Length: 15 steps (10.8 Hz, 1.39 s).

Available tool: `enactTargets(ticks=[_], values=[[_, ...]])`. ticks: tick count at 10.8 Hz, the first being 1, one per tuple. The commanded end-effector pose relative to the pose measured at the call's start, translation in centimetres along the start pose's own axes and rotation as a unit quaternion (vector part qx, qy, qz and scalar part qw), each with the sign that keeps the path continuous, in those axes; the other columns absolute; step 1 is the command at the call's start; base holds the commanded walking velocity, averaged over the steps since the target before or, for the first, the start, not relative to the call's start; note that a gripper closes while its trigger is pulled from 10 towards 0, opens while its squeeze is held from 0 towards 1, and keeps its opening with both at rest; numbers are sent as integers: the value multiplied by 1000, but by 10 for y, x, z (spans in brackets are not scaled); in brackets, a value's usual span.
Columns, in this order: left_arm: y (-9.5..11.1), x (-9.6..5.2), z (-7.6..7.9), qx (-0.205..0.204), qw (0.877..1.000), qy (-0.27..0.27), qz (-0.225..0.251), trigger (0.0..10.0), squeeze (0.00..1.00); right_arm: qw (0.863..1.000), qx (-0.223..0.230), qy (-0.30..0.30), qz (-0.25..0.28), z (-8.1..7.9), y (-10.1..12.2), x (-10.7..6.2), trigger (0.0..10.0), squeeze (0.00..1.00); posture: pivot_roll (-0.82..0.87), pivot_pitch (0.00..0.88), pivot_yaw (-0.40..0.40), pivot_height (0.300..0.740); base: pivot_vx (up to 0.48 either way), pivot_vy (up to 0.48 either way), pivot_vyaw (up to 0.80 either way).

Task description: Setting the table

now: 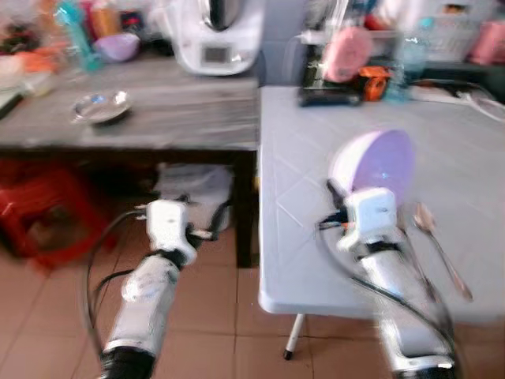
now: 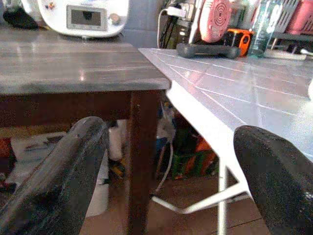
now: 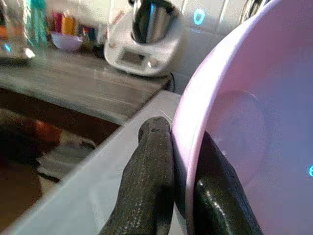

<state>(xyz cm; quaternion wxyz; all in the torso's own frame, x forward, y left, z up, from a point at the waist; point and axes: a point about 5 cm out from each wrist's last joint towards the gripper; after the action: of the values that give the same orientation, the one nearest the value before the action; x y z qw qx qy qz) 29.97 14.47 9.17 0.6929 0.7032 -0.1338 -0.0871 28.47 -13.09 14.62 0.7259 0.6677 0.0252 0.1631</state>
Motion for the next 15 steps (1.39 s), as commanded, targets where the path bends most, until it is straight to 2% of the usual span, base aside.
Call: enactTargets(ticks=[1, 3, 8, 15], values=[[1, 3, 6, -1, 1000, -9, 6, 10000, 0, 1000, -6, -7, 1, 6, 2, -2, 10000, 0, 4, 1, 30, 740, 0, 326, -650], [1, 4, 5, 0, 1000, -6, 6, 10000, 0, 1000, -5, -4, -1, 2, 1, -3, 10000, 0, 7, 0, 30, 740, 0, 324, -469], [2, 7, 2, 5, 1000, 0, 11, 10000, 0, 1000, -15, 5, 4, -2, 1, -4, 10000, 0, 5, 0, 38, 740, 0, 331, 0], [2, 9, 3, 9, 1000, 4, 12, 10000, 0, 1000, -14, 7, 4, -2, 1, -5, 10000, 0, 2, 0, 37, 740, 0, 337, 533]])
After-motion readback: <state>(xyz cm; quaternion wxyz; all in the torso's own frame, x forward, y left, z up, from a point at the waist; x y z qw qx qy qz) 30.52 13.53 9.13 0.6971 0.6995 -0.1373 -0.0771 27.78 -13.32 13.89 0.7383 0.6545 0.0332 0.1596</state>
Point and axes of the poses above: a point about 5 cm out from each wrist's last joint towards the gripper, its own x axis pointing out of the wrist towards the gripper, its own y axis along the axis of the wrist's last joint, z = x × y, and after that the axes turned 6 degrees about x, right-handed
